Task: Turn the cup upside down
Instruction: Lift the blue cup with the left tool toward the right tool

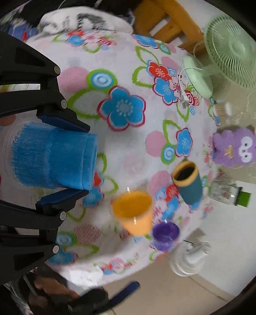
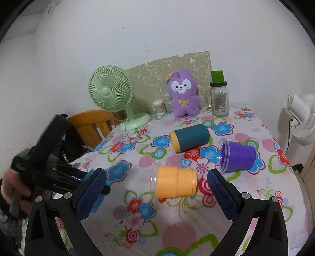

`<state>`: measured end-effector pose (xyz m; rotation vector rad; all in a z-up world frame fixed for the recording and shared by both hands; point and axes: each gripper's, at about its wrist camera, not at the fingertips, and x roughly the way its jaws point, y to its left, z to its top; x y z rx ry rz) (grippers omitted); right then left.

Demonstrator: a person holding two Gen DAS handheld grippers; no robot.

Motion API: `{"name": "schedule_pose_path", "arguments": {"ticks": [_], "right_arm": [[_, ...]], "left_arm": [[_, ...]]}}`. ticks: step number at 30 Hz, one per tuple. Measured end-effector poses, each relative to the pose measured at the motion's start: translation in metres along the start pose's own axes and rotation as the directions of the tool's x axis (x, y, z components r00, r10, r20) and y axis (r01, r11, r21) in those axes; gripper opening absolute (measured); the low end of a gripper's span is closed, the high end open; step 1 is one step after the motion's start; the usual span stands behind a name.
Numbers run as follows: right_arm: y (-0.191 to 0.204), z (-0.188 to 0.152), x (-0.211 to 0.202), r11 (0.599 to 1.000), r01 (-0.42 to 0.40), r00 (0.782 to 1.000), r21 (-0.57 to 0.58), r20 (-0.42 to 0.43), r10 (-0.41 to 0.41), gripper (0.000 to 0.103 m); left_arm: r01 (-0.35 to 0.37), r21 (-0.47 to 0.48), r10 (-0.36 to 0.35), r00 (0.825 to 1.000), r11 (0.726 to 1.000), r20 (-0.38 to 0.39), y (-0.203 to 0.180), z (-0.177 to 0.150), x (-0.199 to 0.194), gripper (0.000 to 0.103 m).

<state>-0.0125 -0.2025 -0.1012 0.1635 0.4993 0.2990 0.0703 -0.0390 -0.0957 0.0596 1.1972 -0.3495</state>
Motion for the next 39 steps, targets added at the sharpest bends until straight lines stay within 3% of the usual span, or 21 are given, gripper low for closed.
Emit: {"name": "schedule_pose_path", "arguments": {"ticks": [5,11,13,15,20,24,32,39], "right_arm": [[-0.005,-0.009,-0.014,1.000,0.016,1.000,0.014,-0.004,-0.016,0.103],[-0.016,-0.019,-0.022,0.998,0.044,0.999,0.036,-0.028,-0.043,0.103],[-0.018,-0.021,-0.023,0.998,0.055,0.998,0.039,-0.037,-0.053,0.103],[-0.021,-0.022,-0.023,0.997,0.062,0.997,0.043,-0.044,-0.060,0.103],[-0.024,-0.023,-0.022,0.997,0.063,0.997,0.051,-0.052,-0.061,0.103],[-0.019,-0.022,-0.022,0.998,0.055,0.997,0.043,-0.048,-0.053,0.103],[-0.014,-0.025,-0.020,0.999,0.034,0.998,0.035,-0.056,-0.032,0.103],[-0.003,-0.034,-0.025,0.999,-0.041,0.998,-0.013,-0.056,0.041,0.103]], "left_arm": [[0.052,-0.069,-0.050,0.998,0.996,0.037,-0.020,-0.017,-0.007,0.058],[0.084,-0.086,-0.084,0.996,0.993,-0.004,-0.043,-0.028,0.015,0.056],[0.069,-0.066,-0.069,0.998,0.995,0.006,-0.051,-0.031,0.022,0.062],[0.059,-0.052,-0.059,0.998,0.997,0.009,-0.055,-0.032,0.029,0.077],[0.096,-0.078,-0.095,0.995,0.992,0.004,-0.052,-0.036,0.033,0.079],[0.092,-0.078,-0.088,0.995,0.993,0.046,-0.051,-0.036,0.023,0.087],[0.100,-0.071,-0.092,0.990,0.992,0.106,-0.046,-0.048,0.009,0.090],[0.122,-0.081,-0.102,0.971,0.989,0.215,-0.016,-0.082,-0.016,0.093]]}}
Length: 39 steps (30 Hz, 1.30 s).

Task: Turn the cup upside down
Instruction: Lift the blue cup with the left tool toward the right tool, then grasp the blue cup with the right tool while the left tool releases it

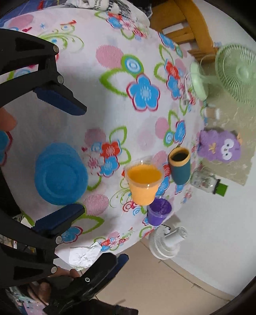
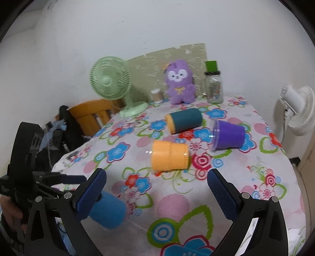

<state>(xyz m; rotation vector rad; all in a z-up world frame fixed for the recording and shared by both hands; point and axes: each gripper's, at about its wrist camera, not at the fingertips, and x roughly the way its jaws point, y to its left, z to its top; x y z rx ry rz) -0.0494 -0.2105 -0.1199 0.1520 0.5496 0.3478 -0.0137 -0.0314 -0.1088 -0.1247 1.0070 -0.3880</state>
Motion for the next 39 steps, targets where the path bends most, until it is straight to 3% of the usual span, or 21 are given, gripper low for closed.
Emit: {"name": "schedule_pose_path", "arguments": {"ticks": [5,10,16,20,22,25,28,30,33,39], "right_arm": [[0.026,-0.014,0.007,0.992,-0.097,0.995,-0.086,-0.040,0.094,0.103],[0.052,-0.025,0.012,0.974,-0.156,0.987,-0.167,-0.066,0.147,0.103],[0.081,-0.035,0.020,0.947,-0.229,0.972,-0.226,-0.110,0.209,0.103],[0.092,-0.040,0.043,0.952,-0.213,0.971,-0.221,-0.159,0.181,0.102],[0.090,-0.040,0.053,0.957,-0.232,0.961,-0.173,-0.196,0.197,0.080],[0.083,-0.036,0.062,0.968,-0.218,0.957,-0.122,-0.222,0.187,0.062],[0.075,-0.032,0.064,0.975,-0.207,0.955,-0.082,-0.232,0.183,0.061],[0.063,-0.024,0.067,0.968,-0.251,0.937,0.021,-0.245,0.249,0.060],[0.033,-0.010,0.075,0.889,-0.353,0.871,0.291,-0.244,0.426,0.060],[-0.010,0.004,0.094,0.820,-0.306,0.853,0.484,-0.243,0.462,0.061]], "left_arm": [[0.035,-0.047,-0.031,0.996,0.998,0.089,0.025,-0.011,-0.029,0.094],[0.099,-0.019,-0.095,0.983,0.995,0.154,0.026,-0.010,-0.051,0.096],[0.075,-0.040,-0.066,0.979,0.996,0.193,0.038,-0.009,-0.062,0.098],[0.070,-0.103,-0.046,0.975,0.992,0.218,0.050,-0.004,-0.067,0.098],[0.067,-0.123,-0.038,0.974,0.990,0.223,0.054,-0.003,-0.068,0.098],[0.043,-0.123,-0.014,0.974,0.991,0.226,0.055,-0.004,-0.066,0.099],[0.045,-0.121,-0.018,0.977,0.992,0.212,0.053,-0.003,-0.061,0.099],[0.049,-0.116,-0.025,0.978,0.992,0.205,0.051,-0.003,-0.058,0.099],[0.055,-0.098,-0.035,0.980,0.994,0.197,0.045,-0.002,-0.056,0.099],[0.075,-0.067,-0.062,0.982,0.995,0.176,0.033,-0.001,-0.050,0.099]]}}
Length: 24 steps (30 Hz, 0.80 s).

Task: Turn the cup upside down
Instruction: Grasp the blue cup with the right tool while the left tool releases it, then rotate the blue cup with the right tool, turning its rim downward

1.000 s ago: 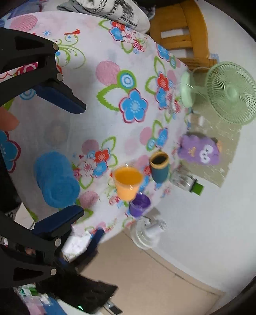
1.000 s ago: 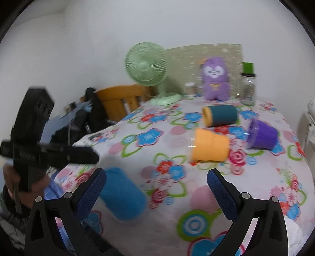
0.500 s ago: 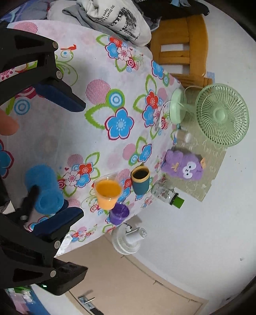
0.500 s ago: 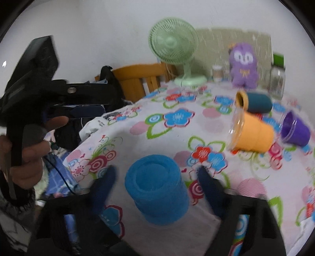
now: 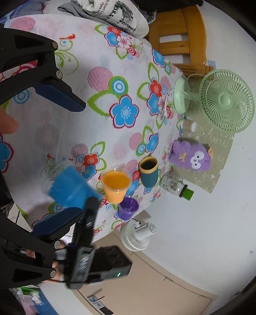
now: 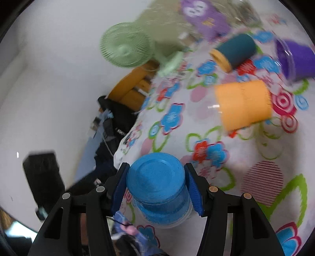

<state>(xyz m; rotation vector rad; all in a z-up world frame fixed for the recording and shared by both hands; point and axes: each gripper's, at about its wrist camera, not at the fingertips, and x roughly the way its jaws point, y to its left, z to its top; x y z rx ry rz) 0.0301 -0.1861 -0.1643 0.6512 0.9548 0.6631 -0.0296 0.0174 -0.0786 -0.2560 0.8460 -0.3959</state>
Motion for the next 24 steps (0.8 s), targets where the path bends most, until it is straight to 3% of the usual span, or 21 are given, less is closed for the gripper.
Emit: {"name": "schedule_pose_path", "arguments": {"ticks": [2,4,6,13,18,24], "right_arm": [[-0.014,0.006,-0.002,0.998,0.039,0.999,0.053,0.018,-0.040,0.061],[-0.024,0.010,-0.006,0.990,0.109,0.991,0.094,0.062,-0.115,0.076],[-0.027,0.012,-0.012,0.981,0.164,0.978,0.105,0.110,-0.176,0.085],[-0.001,0.011,-0.022,0.950,0.304,0.938,-0.075,0.197,-0.285,0.085],[-0.001,0.008,-0.020,0.944,0.321,0.934,-0.075,0.192,-0.302,0.085],[0.004,0.004,-0.029,0.910,0.401,0.898,-0.101,0.239,-0.369,0.085]], "left_arm": [[0.000,0.006,0.000,1.000,1.000,-0.004,-0.003,-0.001,0.002,0.099],[-0.001,0.007,0.001,1.000,1.000,-0.010,-0.004,-0.002,0.004,0.099],[0.000,0.006,0.000,1.000,1.000,-0.017,-0.006,-0.003,0.007,0.099],[-0.026,0.013,0.026,1.000,1.000,-0.013,-0.009,-0.002,0.011,0.099],[-0.070,0.032,0.069,0.998,0.997,0.006,-0.009,0.002,0.013,0.099],[-0.072,0.027,0.071,0.997,0.997,0.014,-0.007,0.004,0.012,0.099]]}}
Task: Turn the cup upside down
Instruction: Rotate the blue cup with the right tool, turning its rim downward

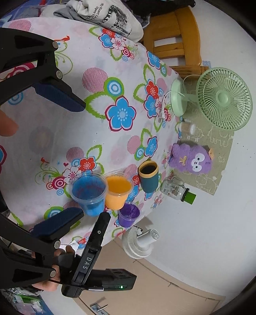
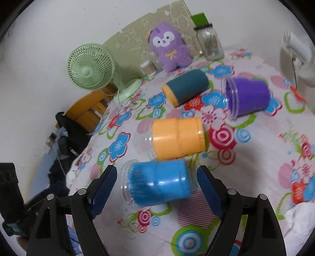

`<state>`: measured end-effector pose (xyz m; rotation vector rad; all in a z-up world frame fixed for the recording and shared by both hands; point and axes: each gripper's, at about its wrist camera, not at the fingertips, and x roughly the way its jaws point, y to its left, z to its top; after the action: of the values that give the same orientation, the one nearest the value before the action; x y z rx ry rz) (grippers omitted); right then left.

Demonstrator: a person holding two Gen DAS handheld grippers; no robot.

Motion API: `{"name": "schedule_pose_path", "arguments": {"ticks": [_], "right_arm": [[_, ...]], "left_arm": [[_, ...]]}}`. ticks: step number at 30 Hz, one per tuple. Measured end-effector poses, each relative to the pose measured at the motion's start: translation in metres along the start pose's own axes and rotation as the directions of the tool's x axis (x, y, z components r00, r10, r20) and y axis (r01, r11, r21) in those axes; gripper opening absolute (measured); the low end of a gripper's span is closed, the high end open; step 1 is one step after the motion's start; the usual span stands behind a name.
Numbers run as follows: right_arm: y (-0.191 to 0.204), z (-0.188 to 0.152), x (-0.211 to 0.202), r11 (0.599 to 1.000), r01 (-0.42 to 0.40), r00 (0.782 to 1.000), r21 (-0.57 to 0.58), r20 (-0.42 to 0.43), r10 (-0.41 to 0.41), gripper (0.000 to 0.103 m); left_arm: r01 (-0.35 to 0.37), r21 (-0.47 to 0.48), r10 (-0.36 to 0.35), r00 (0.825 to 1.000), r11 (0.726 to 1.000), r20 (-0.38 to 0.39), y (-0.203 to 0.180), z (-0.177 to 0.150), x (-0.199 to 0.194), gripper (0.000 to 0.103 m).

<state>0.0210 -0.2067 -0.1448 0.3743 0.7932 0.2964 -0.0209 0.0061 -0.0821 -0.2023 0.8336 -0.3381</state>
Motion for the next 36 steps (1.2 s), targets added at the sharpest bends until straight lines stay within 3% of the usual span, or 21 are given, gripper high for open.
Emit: {"name": "schedule_pose_path", "arguments": {"ticks": [3,6,9,13,19,22,28,31,34,36], "right_arm": [[-0.003,-0.003,-0.003,0.997,0.063,0.998,0.055,-0.022,-0.062,0.085],[-0.011,-0.012,-0.001,0.979,0.019,1.000,0.203,-0.026,-0.014,0.085],[-0.020,-0.019,0.006,0.932,0.012,1.000,0.363,0.003,-0.014,0.085],[-0.033,-0.025,0.016,0.838,-0.002,1.000,0.545,0.017,-0.009,0.085],[-0.026,-0.018,0.019,0.821,-0.013,0.998,0.570,0.051,-0.019,0.085],[-0.023,-0.018,0.025,0.826,-0.024,0.999,0.564,0.041,0.000,0.079],[-0.031,-0.033,0.030,0.783,0.043,0.999,0.621,-0.008,-0.048,0.079],[-0.027,-0.032,0.032,0.793,0.036,0.999,0.608,0.002,-0.047,0.079],[-0.023,-0.029,0.037,0.802,0.019,1.000,0.597,0.007,-0.029,0.068],[-0.023,-0.028,0.042,0.800,0.004,1.000,0.601,0.004,-0.007,0.067]], "left_arm": [[-0.018,0.012,0.018,1.000,1.000,0.010,-0.004,-0.001,0.002,0.099],[-0.020,0.029,0.019,1.000,0.999,0.019,-0.009,0.000,0.005,0.099],[-0.021,0.034,0.020,1.000,0.999,0.018,-0.011,0.000,0.007,0.099],[-0.019,0.039,0.018,1.000,0.999,0.021,-0.010,-0.001,0.006,0.099],[-0.008,0.024,0.007,1.000,1.000,0.021,-0.007,-0.002,0.006,0.099],[-0.004,0.027,0.003,1.000,1.000,0.018,-0.007,-0.002,0.007,0.099],[-0.005,0.020,0.004,1.000,1.000,0.027,-0.004,-0.001,0.006,0.099],[0.001,0.006,-0.001,1.000,1.000,0.023,-0.002,-0.001,0.008,0.099],[0.007,0.021,-0.007,1.000,1.000,0.015,-0.007,-0.001,0.009,0.099],[0.023,0.036,-0.022,1.000,0.999,-0.003,-0.011,-0.001,0.011,0.099]]}}
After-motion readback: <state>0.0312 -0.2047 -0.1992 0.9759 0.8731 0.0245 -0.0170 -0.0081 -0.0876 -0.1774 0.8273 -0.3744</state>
